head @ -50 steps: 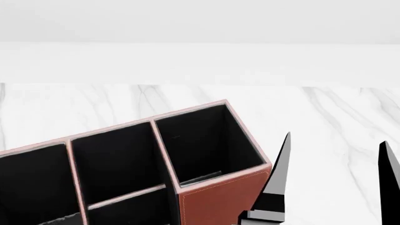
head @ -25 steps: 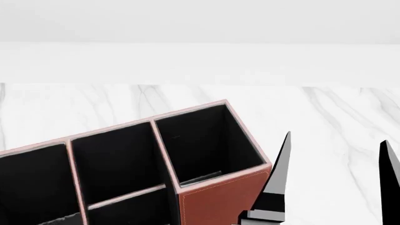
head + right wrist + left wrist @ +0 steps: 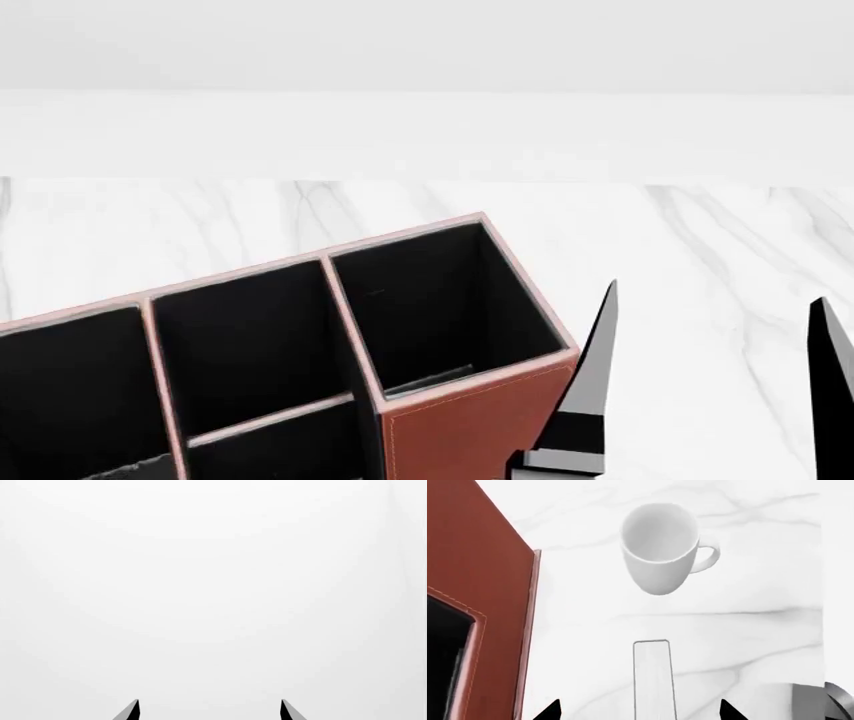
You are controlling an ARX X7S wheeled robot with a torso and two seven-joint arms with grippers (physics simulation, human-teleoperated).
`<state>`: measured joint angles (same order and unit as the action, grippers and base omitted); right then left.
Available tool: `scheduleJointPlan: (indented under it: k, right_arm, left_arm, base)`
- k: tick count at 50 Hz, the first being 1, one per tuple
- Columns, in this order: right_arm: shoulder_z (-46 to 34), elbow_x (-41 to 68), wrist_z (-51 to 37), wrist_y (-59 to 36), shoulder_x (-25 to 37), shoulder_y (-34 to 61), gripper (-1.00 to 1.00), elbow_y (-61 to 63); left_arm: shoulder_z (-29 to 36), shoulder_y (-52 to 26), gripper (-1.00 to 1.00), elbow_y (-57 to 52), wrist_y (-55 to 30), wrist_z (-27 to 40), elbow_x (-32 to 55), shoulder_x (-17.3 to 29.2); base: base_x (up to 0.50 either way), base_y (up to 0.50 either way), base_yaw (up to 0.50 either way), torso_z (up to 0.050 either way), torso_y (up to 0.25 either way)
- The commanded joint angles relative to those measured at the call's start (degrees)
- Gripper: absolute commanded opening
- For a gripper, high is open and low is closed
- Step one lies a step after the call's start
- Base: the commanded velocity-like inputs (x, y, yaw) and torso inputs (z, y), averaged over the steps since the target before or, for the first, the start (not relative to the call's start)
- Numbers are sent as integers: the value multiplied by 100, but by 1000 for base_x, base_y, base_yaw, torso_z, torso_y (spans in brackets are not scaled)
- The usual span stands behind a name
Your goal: Pick up the book and place it in the front compartment of the caddy.
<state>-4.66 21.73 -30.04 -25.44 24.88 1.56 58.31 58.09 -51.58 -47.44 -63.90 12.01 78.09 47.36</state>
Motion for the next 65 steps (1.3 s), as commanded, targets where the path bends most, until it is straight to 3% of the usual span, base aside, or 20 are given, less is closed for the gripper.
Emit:
scheduleJointPlan:
  k: [1,32,53,54,65]
  right_arm:
    - [111,-69,62,65,-37,-11,100,-5]
    - [85,127,-215,157,210,10,100,47]
    - [-17,167,-359,301,358,1,100,-15]
    - [-22,171,-371,292,366,7,100,-5]
    - [-62,218,-450,318,437,40,100,-9]
  left_arm:
    - [235,211,100,397,-239,117,-540,-284]
    - [654,479,100,1130,-564,775,-610,-980]
    - [1027,633,100,1376,-162,441,-1423,-1074]
    - [1034,649,-100,1357,-138,458,-1453,-1070]
    - [1011,549,-100,1224,-208,445,-1303,-1032]
  base:
    - [0,0,0,0,0]
    - [0,0,0,0,0]
    - [0,0,0,0,0]
    - [0,0,0,0,0]
    - [0,0,0,0,0]
